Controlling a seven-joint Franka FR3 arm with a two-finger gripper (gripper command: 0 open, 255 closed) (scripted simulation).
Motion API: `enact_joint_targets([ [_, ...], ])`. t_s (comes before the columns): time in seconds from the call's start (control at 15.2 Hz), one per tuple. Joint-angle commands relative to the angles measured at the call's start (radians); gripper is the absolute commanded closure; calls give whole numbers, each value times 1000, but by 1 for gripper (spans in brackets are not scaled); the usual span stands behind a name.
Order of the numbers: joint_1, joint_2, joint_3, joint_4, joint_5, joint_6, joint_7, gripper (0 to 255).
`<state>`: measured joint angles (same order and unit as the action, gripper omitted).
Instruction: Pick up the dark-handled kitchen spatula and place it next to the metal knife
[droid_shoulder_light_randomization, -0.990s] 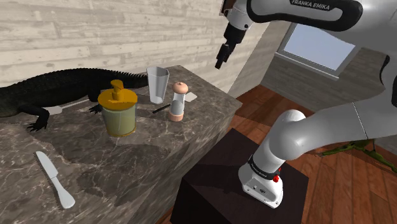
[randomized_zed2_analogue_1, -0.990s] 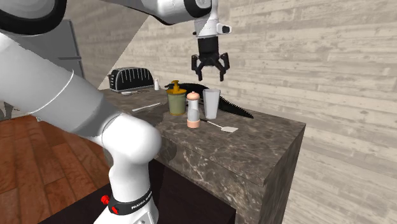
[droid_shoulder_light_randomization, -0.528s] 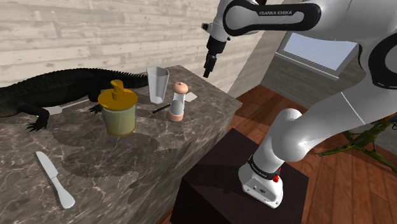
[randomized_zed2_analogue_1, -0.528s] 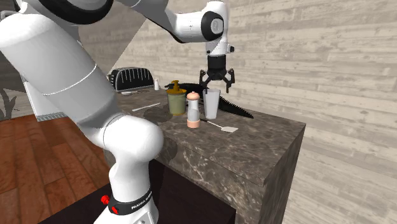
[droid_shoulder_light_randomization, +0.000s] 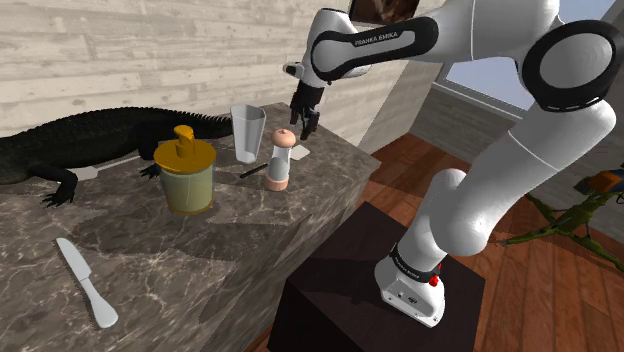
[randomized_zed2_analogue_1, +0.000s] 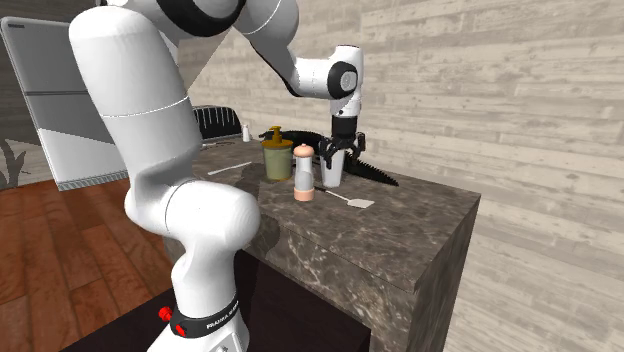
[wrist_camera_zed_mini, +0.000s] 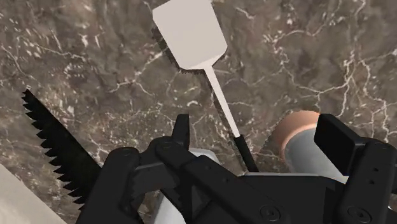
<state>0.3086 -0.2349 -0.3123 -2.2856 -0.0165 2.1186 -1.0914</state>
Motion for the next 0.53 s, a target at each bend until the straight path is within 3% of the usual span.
enact_joint_targets([
  [0.0,30,71,-11,16,28,39,-124,0],
  [0.26,70,199,-8,48,85,97,-351,0],
  [0.46,75,235,-3,42,101,132,-393,0],
])
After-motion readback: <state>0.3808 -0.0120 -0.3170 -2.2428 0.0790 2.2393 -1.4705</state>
